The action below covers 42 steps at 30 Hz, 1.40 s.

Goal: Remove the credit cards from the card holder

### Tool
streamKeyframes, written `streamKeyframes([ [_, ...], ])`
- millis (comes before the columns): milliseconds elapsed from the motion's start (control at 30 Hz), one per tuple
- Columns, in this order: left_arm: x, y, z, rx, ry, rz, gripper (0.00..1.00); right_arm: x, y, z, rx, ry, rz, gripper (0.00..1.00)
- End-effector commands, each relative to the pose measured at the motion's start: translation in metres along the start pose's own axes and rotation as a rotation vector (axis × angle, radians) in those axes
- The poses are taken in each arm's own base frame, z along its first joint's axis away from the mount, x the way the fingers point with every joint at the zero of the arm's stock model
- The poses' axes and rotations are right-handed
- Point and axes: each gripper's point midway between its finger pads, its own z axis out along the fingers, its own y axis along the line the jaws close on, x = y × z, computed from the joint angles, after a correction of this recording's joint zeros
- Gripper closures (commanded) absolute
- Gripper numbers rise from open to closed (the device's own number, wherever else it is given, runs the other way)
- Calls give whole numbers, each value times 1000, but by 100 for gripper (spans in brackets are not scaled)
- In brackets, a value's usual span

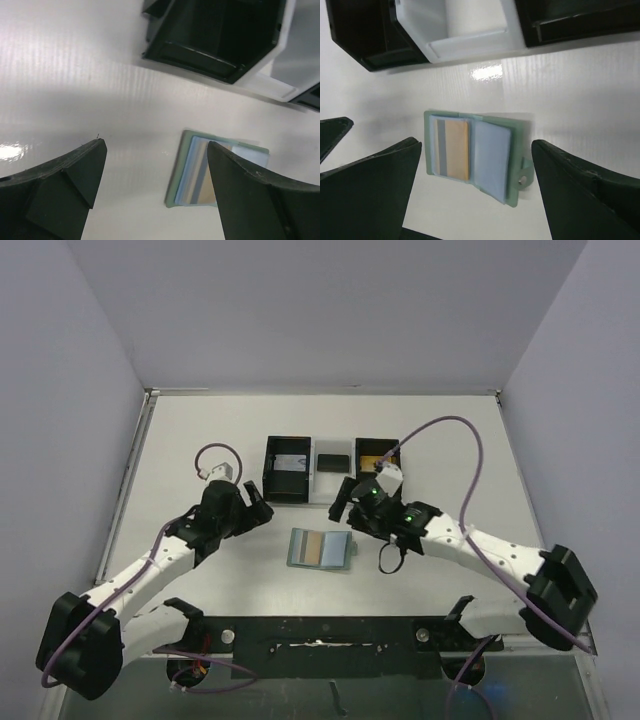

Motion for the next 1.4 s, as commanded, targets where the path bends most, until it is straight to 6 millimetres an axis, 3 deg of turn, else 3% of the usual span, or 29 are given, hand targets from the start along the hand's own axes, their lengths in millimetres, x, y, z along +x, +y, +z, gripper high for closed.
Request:
streamKeyframes([
  [0,-15,27,-13,-123,-80,-54,20,16,31,18,60,83,-43,2],
  [67,-35,27,-23,-111,-184,-40,22,32,45,30,42,137,-78,1],
  [167,-54,23,-41,-56,-313,-45,25,51,57,41,68,166,-133,9],
  [267,-64,17,-53,-4,-380,-42,26,61,67,49,100,194,-184,16],
  [633,-52,13,-39,-3,-298,-5,27,92,62,69,192,304,-251,32],
  [1000,-45,6,-30,39,-262,6,28,111,52,84,211,358,-305,28],
  [1367,-34,5,-20,43,-207,8,28,121,33,84,228,383,-295,40],
])
